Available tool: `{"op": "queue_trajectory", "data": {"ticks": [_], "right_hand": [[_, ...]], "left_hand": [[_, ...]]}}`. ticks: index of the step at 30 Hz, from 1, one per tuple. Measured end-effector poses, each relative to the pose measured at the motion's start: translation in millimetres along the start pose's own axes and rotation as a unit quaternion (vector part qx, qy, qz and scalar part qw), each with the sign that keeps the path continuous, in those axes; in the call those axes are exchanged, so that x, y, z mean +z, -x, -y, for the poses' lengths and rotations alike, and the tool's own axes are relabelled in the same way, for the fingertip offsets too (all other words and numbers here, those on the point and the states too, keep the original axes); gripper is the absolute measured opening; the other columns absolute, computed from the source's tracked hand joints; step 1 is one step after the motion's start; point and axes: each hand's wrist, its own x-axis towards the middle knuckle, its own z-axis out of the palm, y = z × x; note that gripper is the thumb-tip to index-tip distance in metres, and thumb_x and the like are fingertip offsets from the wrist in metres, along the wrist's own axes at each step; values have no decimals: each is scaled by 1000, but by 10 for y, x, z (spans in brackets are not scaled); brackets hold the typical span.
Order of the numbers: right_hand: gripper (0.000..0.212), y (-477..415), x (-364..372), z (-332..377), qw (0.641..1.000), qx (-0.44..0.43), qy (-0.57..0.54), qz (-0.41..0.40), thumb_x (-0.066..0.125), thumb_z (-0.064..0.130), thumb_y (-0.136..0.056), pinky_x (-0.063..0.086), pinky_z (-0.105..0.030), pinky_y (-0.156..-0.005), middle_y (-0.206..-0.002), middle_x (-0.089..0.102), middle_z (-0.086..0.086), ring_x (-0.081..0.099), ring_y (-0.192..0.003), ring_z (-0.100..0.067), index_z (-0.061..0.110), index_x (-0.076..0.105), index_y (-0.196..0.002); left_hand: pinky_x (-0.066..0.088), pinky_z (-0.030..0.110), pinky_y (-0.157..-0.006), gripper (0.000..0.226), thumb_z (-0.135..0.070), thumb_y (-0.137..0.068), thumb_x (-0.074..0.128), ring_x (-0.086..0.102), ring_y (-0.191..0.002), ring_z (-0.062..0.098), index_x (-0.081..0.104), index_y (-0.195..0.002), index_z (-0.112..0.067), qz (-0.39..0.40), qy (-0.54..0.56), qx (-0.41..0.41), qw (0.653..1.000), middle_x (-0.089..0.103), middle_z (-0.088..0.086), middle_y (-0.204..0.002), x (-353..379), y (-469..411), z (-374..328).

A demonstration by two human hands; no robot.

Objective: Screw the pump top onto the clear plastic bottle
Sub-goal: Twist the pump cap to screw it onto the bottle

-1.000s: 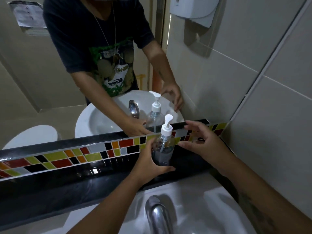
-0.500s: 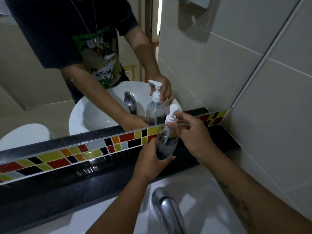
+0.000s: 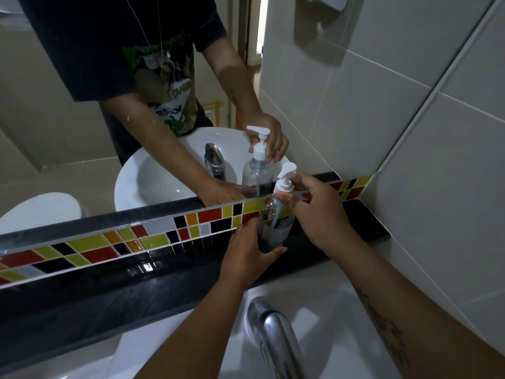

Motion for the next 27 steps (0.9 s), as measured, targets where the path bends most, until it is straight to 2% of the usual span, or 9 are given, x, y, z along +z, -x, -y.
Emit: {"op": "queue_trajectory", "data": {"ticks": [3,5,9,11,14,18,23,27], "right_hand": [[34,8,-3,4,999,-23,44,-14,68,33,-83,38,-10,-73,-110,55,6,49,-101,-7,23,63,-115],[34,35,24,4,998,-24,47,-21,69,34,-82,34,-6,-70,-112,57,5,49,-100,-6,21,62,-113],[25,57,68,2,994,-61,84,-44,70,28,-82,34,-7,-68,-104,55,8,49,-94,-4,18,59,-102],[22,53,79,28,995,-59,69,-45,69,26,-83,38,-8,-69,-102,56,10,50,-90,0,19,59,-101],[20,13,68,18,984,-105,140,-44,69,26,-83,47,-23,-74,-100,60,5,52,-94,-9,17,58,-97],[22,-1,44,17,992,-64,99,-38,70,29,-83,42,-16,-68,-101,58,7,53,-93,-8,19,59,-100],[26,-25,-23,23,999,-32,26,12,68,29,-84,39,-7,-68,-98,61,13,54,-84,8,21,62,-107],[35,-40,-53,4,1000,-4,-3,18,69,29,-83,39,-7,-70,-100,58,16,52,-83,9,21,60,-116]], "left_hand": [[54,41,-100,72,-53,-74,87,57,-121,14,52,-134,-31,2,-1,-1,1000,64,-7,-131,-5,-5,-1],[54,42,-99,71,-54,-74,87,58,-120,15,52,-132,-32,4,-1,-2,1000,63,-7,-130,-6,-6,5],[54,41,-98,66,-53,-75,87,58,-119,14,53,-127,-34,2,-1,-1,1000,64,-9,-127,1,7,8],[54,39,-97,65,-54,-75,86,58,-119,14,53,-127,-34,3,-3,-1,1000,64,-10,-127,8,-10,11],[53,40,-99,65,-53,-75,87,58,-120,15,53,-127,-34,1,0,-5,1000,64,-9,-128,12,-10,14],[52,43,-101,63,-53,-76,86,57,-118,15,54,-125,-33,5,-7,-8,1000,63,-8,-126,10,2,6],[54,45,-99,64,-57,-74,84,58,-117,15,54,-126,-36,12,-3,-14,1000,63,-10,-125,15,-9,2],[56,45,-97,66,-64,-71,81,59,-117,16,52,-125,-39,19,4,-22,1000,62,-11,-124,23,-16,9]]}}
